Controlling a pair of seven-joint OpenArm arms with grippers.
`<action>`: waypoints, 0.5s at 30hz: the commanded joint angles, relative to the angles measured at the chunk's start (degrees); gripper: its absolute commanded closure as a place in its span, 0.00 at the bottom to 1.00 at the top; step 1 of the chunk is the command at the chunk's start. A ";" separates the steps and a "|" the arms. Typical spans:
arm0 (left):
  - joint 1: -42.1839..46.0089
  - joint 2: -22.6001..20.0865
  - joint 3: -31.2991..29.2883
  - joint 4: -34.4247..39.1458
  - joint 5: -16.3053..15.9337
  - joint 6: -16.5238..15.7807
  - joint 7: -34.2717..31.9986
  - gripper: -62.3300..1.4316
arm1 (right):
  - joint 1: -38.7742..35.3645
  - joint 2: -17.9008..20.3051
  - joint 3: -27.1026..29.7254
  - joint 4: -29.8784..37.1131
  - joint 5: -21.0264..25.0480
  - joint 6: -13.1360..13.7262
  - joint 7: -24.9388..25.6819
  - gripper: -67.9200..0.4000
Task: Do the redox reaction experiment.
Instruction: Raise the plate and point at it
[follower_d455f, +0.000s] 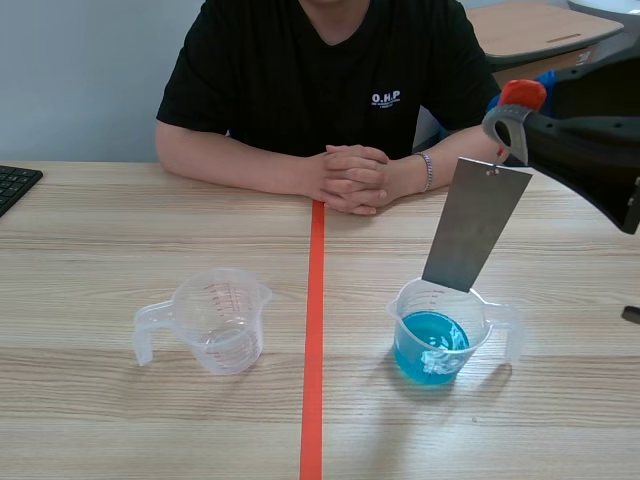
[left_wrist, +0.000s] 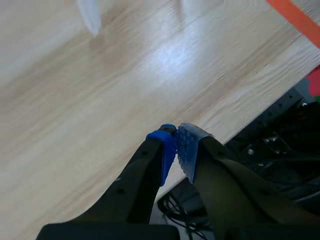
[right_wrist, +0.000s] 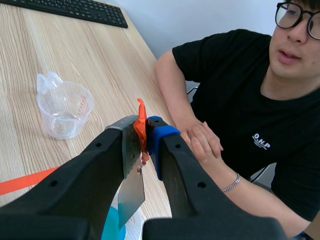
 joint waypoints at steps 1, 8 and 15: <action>-2.56 -1.49 1.25 1.88 -0.39 -0.09 -1.07 0.90 | 0.37 0.92 0.68 1.05 0.63 0.33 0.66 0.97; -13.05 -7.43 7.58 2.08 -2.69 -0.39 -4.31 0.90 | 0.37 0.92 0.68 1.05 0.63 0.33 0.66 0.97; -25.40 -9.25 17.22 2.08 -2.71 -0.37 -3.93 0.90 | 0.37 0.90 0.68 1.05 0.63 0.33 0.66 0.97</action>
